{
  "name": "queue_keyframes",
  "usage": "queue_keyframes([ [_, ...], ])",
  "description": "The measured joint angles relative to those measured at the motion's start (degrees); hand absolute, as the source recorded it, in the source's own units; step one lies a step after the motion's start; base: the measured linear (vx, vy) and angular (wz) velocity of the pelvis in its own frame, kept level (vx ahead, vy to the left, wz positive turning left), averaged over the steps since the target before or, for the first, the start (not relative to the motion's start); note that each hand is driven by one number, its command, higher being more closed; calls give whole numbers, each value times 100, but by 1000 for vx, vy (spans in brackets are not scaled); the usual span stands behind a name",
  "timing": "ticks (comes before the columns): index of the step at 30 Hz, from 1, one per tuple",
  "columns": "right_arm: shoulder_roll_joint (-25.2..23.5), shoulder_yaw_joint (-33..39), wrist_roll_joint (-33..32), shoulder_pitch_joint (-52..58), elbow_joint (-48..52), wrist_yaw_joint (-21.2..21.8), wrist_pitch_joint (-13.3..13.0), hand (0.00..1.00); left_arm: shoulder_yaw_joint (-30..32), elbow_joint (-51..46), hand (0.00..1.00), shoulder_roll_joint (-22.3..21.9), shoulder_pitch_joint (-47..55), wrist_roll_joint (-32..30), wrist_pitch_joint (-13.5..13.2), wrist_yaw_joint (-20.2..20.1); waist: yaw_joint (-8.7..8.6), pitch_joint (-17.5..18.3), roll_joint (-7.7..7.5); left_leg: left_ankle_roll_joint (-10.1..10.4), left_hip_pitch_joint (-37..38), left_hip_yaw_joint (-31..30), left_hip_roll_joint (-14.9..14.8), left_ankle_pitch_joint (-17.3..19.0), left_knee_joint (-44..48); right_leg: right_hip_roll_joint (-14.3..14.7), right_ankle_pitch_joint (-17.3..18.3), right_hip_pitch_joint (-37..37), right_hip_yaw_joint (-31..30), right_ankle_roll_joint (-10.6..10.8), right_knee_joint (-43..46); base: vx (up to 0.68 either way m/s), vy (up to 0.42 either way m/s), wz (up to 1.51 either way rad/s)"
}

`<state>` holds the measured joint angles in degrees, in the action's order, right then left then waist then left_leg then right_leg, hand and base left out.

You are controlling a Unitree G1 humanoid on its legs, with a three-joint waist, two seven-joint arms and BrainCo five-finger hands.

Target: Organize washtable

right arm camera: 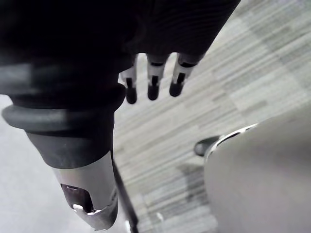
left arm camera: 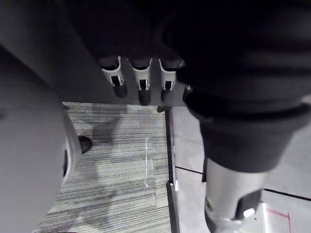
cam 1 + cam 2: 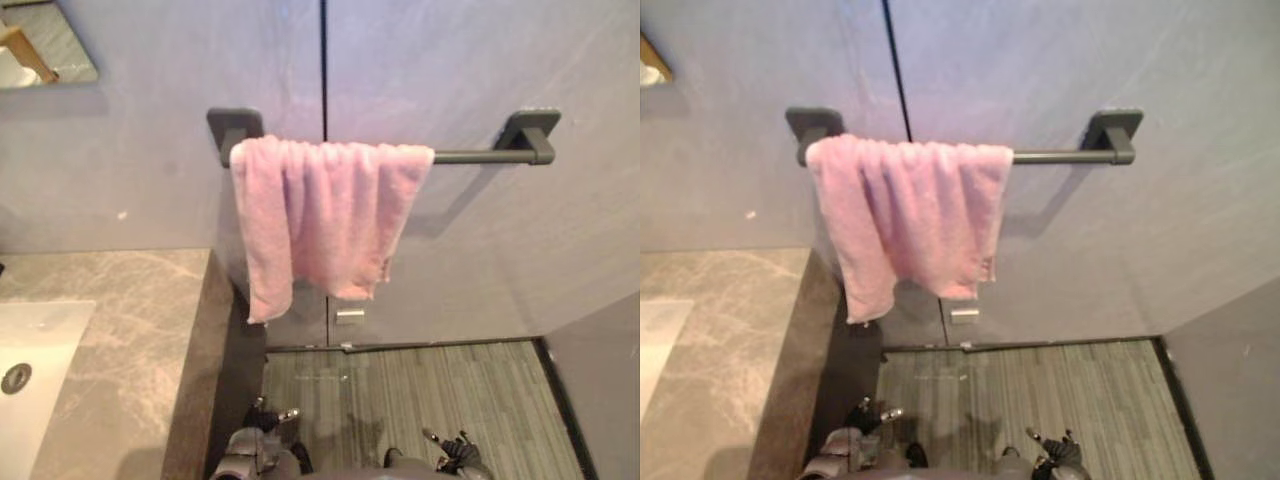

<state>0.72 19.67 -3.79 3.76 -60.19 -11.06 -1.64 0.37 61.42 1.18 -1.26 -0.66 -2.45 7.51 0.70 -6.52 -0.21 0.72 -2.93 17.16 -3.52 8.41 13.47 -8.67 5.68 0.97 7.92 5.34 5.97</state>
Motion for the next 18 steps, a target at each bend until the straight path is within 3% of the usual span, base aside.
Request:
queue_keyframes([
  [6,76,-4,9,-23,-160,-3,-6,0,9,101,0,35,25,0,2,4,15,64,10,101,198,-268,-28,-318,-641,176,-253,105,131,-93,-342,-65,-62,8],
  [18,88,-47,-8,-20,-200,0,-26,0,21,121,0,125,36,-3,6,4,16,36,-45,164,426,-308,84,-723,-1304,181,-634,178,95,-33,-753,-103,11,-1],
])
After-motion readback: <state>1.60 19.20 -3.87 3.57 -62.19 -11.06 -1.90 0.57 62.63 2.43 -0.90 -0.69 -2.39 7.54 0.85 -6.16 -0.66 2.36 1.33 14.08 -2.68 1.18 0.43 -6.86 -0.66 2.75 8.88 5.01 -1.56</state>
